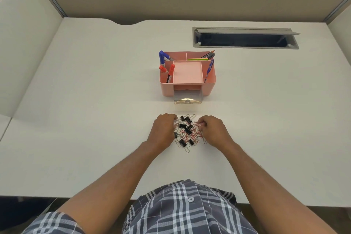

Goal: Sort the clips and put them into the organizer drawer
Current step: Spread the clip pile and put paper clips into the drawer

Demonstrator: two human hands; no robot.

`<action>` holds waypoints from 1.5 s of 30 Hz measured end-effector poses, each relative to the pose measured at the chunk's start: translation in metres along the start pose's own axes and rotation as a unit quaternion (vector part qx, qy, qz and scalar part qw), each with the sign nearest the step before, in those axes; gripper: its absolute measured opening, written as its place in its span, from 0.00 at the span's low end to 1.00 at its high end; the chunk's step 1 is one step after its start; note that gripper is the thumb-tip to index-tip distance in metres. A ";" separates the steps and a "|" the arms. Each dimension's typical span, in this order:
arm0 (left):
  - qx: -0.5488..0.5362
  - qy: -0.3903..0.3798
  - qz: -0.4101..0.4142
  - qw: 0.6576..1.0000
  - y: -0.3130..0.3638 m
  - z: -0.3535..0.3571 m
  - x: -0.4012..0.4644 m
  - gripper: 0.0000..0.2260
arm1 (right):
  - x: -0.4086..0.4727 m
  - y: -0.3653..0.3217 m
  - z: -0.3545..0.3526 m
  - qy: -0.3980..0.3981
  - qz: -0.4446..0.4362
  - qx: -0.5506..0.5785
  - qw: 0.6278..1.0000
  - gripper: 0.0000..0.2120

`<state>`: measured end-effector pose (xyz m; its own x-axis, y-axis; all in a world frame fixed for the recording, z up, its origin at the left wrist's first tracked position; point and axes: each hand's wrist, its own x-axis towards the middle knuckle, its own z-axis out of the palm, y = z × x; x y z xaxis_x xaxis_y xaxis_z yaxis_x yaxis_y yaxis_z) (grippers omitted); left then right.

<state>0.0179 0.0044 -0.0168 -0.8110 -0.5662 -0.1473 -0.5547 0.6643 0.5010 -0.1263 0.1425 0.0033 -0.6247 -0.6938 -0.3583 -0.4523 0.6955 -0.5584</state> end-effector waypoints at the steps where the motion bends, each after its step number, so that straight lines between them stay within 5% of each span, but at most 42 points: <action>1: 0.005 0.001 0.003 1.000 -0.001 0.000 0.000 0.13 | 0.000 -0.001 -0.002 0.005 -0.001 0.000 1.000 0.10; 13: -0.080 0.082 0.003 0.993 0.009 -0.010 -0.003 0.06 | -0.002 -0.011 -0.017 0.048 -0.004 0.125 0.991 0.04; 20: -0.141 0.200 0.081 0.966 0.042 -0.049 0.023 0.06 | 0.008 -0.058 -0.049 0.166 -0.106 0.230 0.953 0.05; 30: -0.108 0.163 0.056 0.979 0.051 -0.066 0.056 0.10 | 0.044 -0.072 -0.052 0.158 -0.143 0.094 0.973 0.10; 40: -0.158 0.249 0.105 0.950 0.035 -0.055 0.023 0.05 | 0.009 -0.050 -0.059 0.195 -0.148 0.182 0.952 0.07; 45: -0.102 0.111 0.001 0.989 0.007 -0.016 0.000 0.06 | 0.001 -0.013 -0.029 0.057 -0.036 0.034 0.997 0.10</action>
<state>0.0170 0.0014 0.0002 -0.7389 -0.6731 0.0329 -0.4859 0.5660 0.6660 -0.1395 0.1388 0.0321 -0.6628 -0.7127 -0.2296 -0.4562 0.6275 -0.6310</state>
